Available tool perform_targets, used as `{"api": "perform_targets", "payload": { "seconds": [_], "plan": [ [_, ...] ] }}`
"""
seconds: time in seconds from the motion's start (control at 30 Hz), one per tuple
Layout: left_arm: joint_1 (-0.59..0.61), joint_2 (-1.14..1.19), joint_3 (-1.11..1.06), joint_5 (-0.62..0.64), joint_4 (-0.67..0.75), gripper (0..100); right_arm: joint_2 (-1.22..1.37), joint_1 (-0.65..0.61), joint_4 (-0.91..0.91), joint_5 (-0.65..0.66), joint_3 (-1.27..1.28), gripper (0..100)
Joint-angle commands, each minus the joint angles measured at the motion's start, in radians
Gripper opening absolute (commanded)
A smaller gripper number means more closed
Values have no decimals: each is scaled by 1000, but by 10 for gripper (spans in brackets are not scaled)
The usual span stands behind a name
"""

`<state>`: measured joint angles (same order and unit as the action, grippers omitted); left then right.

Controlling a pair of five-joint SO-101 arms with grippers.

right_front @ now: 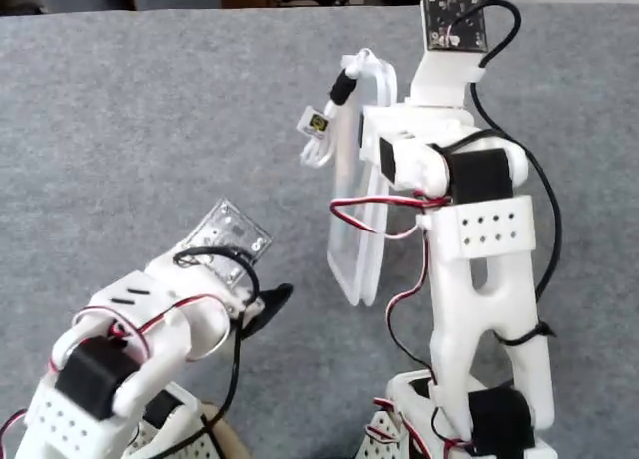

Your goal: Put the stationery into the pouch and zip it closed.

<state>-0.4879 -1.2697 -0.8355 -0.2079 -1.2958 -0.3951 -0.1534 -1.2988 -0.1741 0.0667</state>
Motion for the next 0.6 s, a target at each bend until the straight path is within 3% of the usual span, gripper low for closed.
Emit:
{"api": "perform_targets", "payload": {
  "seconds": [0.0, 0.13, 0.27, 0.47, 0.57],
  "plan": [
    [-15, 37, -58, 57, 170, 259, -61, 6, -23, -5, -8, 12],
    [-47, 110, -93, 172, 319, 287, -134, 6, -6, -5, 45, 12],
    [-171, 138, -4, 269, 282, 345, -176, 20, 40, 2, 108, 12],
    [-309, 135, 182, 256, 144, 343, -194, 31, 61, 2, 137, 12],
    [-344, 144, 240, 256, 144, 343, -193, 26, 74, 2, 148, 12]
  ]
}}
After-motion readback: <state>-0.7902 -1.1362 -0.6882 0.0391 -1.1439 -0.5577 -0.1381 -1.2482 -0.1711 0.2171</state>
